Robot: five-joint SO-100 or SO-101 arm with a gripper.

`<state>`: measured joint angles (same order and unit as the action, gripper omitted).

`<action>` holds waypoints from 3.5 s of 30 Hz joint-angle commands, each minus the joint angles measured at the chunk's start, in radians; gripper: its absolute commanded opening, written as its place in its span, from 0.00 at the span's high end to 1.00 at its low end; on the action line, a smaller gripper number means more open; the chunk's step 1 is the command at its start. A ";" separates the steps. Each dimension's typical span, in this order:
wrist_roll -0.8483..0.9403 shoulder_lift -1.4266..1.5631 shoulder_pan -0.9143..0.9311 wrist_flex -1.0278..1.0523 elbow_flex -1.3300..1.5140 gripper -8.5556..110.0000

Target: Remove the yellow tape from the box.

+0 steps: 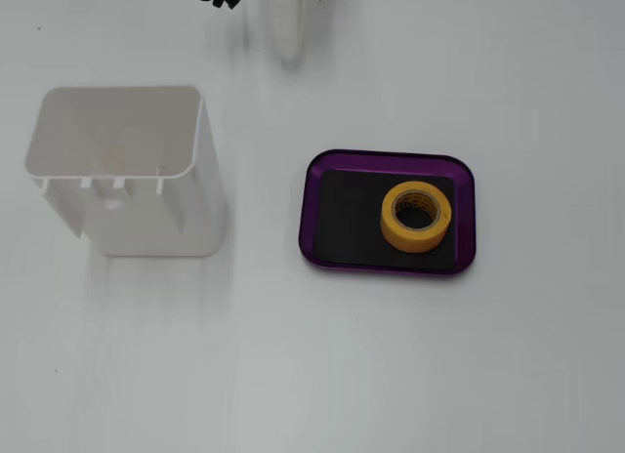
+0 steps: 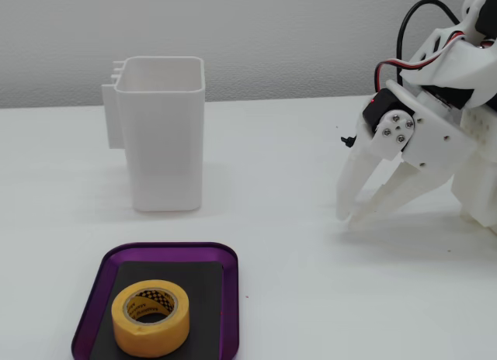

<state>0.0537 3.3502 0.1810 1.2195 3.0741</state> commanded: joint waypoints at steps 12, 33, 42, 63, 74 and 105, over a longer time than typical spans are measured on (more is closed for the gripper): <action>0.008 0.026 0.014 0.000 -0.107 0.93; 0.268 -0.795 -0.057 0.034 -0.865 0.86; 0.201 -1.241 -0.216 0.071 -1.267 0.84; 0.149 -1.733 -0.230 0.048 -1.526 0.78; 0.152 -1.767 -0.301 0.012 -1.526 0.78; 0.152 -2.109 -0.342 -0.081 -1.755 0.83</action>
<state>0.2040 1.2287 -0.1549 1.1505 1.3514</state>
